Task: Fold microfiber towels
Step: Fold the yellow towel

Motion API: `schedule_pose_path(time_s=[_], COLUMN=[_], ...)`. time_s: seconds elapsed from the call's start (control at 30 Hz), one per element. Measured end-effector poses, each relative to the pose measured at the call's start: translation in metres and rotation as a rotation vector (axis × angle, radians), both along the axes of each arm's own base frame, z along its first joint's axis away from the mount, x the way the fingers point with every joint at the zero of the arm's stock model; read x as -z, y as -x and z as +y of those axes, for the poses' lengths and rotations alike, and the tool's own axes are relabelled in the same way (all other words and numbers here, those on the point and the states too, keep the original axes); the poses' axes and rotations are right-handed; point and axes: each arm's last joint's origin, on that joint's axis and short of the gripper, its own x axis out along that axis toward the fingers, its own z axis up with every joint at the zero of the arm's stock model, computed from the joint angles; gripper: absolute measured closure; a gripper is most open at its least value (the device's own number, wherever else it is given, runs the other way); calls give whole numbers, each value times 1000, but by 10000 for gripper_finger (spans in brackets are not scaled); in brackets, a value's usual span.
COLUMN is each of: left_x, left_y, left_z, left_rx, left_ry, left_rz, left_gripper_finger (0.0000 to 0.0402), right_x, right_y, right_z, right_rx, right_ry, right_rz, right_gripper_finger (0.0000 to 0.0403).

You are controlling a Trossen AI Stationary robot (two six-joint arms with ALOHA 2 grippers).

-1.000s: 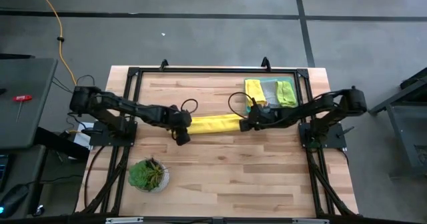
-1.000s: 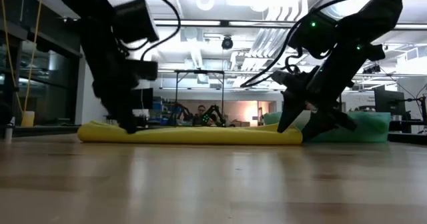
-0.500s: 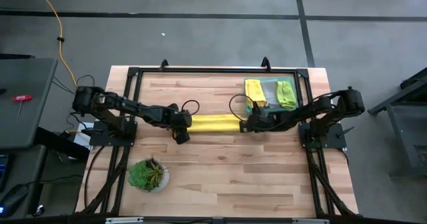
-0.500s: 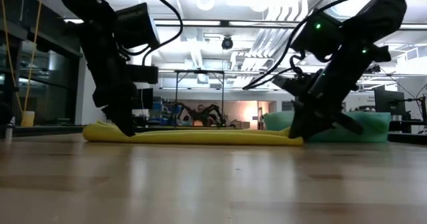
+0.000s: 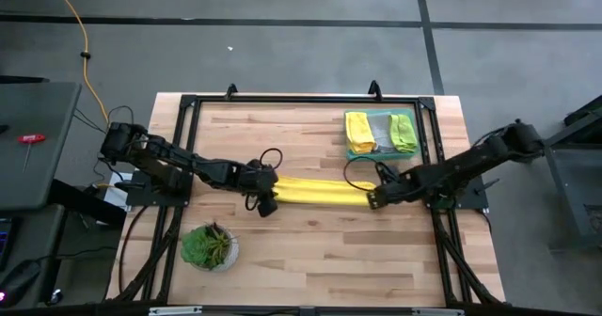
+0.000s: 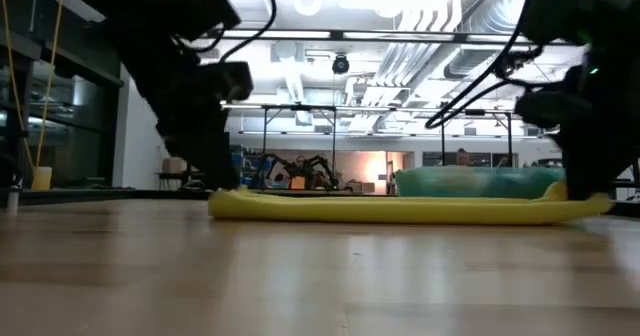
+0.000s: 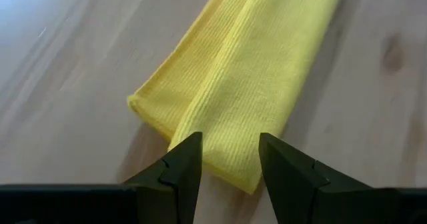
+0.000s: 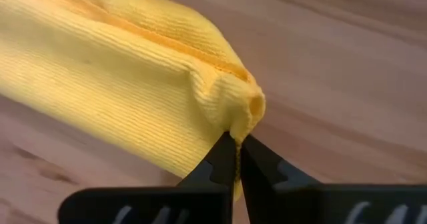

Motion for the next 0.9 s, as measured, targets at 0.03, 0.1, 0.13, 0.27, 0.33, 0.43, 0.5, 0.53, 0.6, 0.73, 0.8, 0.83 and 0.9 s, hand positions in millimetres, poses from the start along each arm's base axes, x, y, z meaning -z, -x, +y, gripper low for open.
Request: schedule_pose_path(time_s=[0.03,0.1,0.13,0.27,0.33,0.43,0.5,0.53,0.6,0.73,0.8,0.83,0.9], left_x=[-2,-10,-15,-39,-48,-50,-47,-45,-40,-27,-21,-17,-10], left_y=[-2,-9,-13,-22,-20,-13,-8,-6,-5,-4,-5,-6,-6], left_z=[-2,-4,-4,-3,0,6,10,12,14,12,10,10,9], left_rx=[-4,0,13,79,89,109,120,124,142,159,145,139,132], left_ry=[-1,-12,-25,-118,-180,-253,-263,-262,-238,-163,-135,-127,-118], left_rz=[-20,-49,-62,-78,-33,80,149,168,158,51,0,-10,-3], left_gripper_finger=[261,261,261,261,261,269,282,293,323,391,391,391,398], right_x=[-3,-10,-13,-31,-45,-66,-78,-83,-89,-97,-98,-98,-95], right_y=[4,14,18,32,35,35,31,29,23,9,1,-3,-12], right_z=[0,-1,-2,-7,-8,-8,-7,-6,-5,-2,0,1,4], right_rx=[-1,12,18,33,35,16,11,11,12,27,38,39,42], right_ry=[0,-3,-4,-1,1,1,-6,-11,-19,-8,-6,-9,-15], right_rz=[6,22,26,56,59,38,-4,-22,-58,-134,-179,-200,-234], right_gripper_finger=[401,402,402,402,402,402,402,402,403,403,403,403,403])
